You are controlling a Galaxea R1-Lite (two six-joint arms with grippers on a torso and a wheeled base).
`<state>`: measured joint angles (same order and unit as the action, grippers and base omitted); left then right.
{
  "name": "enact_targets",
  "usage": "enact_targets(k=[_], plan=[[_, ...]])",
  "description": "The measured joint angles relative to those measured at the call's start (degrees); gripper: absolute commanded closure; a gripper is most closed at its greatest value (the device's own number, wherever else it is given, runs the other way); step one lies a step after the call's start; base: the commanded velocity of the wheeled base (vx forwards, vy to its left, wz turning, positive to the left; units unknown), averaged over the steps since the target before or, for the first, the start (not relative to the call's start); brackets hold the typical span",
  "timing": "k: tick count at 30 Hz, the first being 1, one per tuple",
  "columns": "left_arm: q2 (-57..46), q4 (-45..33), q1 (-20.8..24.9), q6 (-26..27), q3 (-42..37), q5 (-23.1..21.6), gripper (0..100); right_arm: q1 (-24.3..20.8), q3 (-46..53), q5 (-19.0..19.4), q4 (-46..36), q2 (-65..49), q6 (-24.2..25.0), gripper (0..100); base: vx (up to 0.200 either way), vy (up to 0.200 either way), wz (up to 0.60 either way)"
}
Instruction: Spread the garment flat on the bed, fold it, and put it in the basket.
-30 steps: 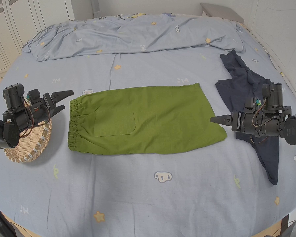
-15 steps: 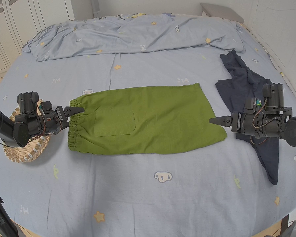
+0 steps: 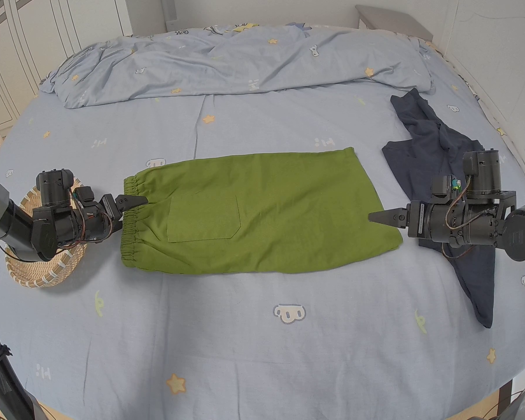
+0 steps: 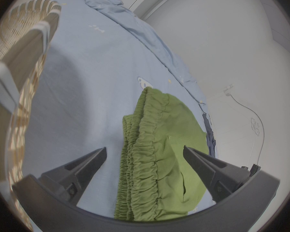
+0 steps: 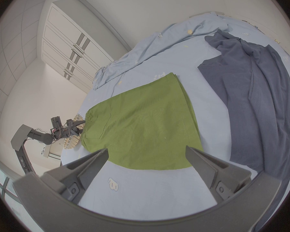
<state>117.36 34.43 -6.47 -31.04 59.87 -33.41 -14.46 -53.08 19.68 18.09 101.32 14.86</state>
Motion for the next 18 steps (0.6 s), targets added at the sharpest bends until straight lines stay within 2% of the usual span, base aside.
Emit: enact_targets(k=[11,18], plan=[[2.8,0.8,1.7,-2.9,1.1,-1.0,0,0.5,0.2,0.0,0.4,0.2,0.0,0,0.0,0.0,0.0],[3.4,1.3,1.8,-7.1,1.8,-5.3,0,0.7,0.0,0.0,0.5,0.6,0.0,0,0.0,0.0,0.0]])
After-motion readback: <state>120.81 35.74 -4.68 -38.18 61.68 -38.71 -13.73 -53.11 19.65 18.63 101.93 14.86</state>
